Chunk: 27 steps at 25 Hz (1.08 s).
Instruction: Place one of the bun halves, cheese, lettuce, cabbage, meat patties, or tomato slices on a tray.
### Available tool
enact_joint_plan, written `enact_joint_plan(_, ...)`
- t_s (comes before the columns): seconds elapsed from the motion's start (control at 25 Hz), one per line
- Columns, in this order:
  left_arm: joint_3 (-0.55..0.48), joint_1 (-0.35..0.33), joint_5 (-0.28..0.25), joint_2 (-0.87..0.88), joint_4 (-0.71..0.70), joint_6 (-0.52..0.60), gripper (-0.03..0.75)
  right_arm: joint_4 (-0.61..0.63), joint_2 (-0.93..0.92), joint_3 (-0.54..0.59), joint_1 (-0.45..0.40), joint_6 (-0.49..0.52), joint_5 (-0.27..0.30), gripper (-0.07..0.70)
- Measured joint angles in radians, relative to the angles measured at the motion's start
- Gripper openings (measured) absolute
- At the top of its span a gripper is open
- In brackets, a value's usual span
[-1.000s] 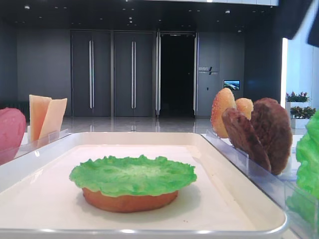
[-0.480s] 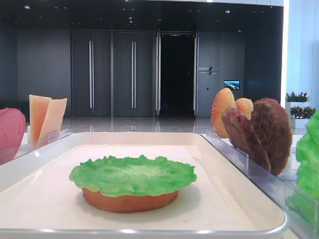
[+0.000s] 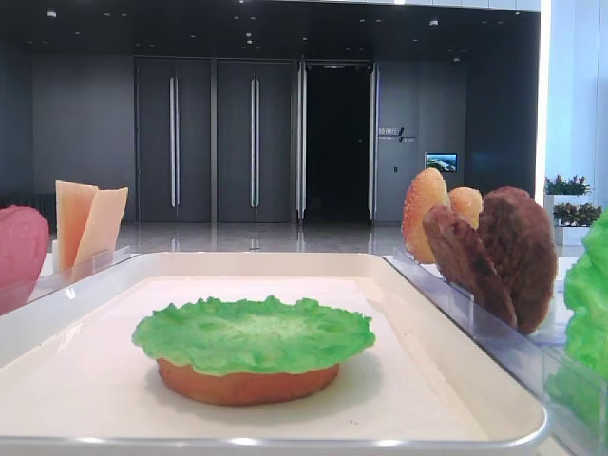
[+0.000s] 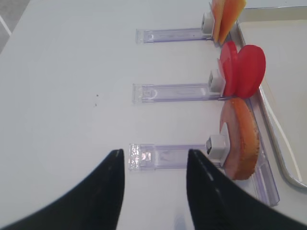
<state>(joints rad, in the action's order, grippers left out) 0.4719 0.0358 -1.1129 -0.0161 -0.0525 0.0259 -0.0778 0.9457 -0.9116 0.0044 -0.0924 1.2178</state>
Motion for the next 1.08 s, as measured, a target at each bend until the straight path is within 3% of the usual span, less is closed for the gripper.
enact_joint_plan(0.24, 0.000, 0.000, 0.000, 0.000, 0.000, 0.000, 0.328, 0.019, -0.335, 0.186, 0.000, 0.002, 0.002, 0.345)
enact_joint_plan(0.44, 0.000, 0.000, 0.000, 0.000, 0.000, 0.000, 0.328, 0.022, -0.637, 0.312, 0.000, 0.003, -0.056, 0.345)
enact_joint_plan(0.64, 0.000, 0.000, 0.000, 0.000, 0.000, 0.000, 0.328, 0.023, -0.895, 0.401, 0.000, 0.004, -0.075, 0.345)
enact_joint_plan(1.08, 0.000, 0.000, 0.000, 0.000, 0.000, 0.000, 0.328, 0.054, -0.953, 0.413, 0.000, 0.045, -0.080, 0.327)
